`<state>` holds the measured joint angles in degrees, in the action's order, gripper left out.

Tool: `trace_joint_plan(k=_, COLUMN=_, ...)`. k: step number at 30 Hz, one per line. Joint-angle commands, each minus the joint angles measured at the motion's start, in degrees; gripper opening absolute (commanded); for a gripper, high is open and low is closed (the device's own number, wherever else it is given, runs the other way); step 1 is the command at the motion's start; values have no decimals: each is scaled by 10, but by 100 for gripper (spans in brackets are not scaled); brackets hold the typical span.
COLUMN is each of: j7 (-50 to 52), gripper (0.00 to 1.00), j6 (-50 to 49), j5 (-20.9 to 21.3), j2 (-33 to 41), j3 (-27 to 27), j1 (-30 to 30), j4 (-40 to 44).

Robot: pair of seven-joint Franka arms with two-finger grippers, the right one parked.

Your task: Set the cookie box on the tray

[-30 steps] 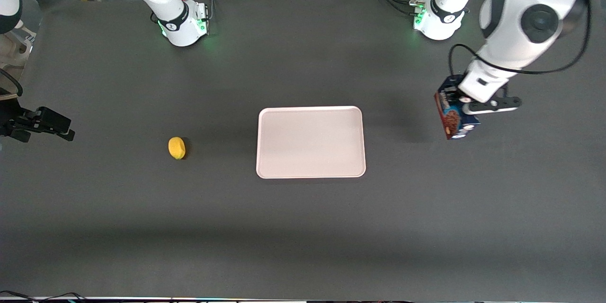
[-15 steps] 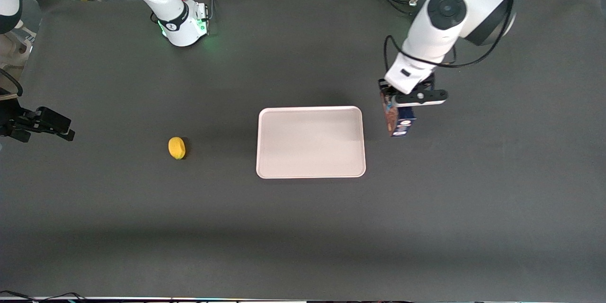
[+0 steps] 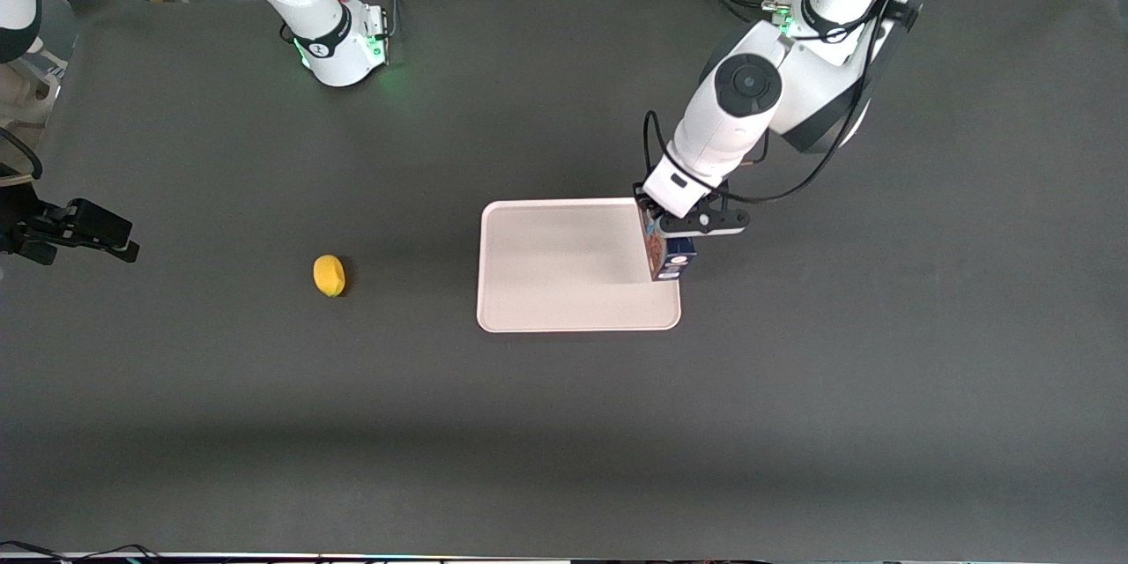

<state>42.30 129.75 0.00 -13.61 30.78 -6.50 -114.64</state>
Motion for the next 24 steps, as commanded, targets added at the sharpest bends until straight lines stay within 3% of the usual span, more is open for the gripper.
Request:
trace_joint_plan(k=1, j7=34, gripper=36, j6=5, j5=47, j2=-59, j3=-10, j1=-18, j4=49)
trace_joint_plan(k=18, j7=135, gripper=38, j6=42, j5=153, j2=-137, j3=-12, j1=-43, j4=70)
trace_joint_plan(k=24, j7=152, gripper=38, j6=78, j5=159, j2=-157, j3=-15, j1=-52, j4=66)
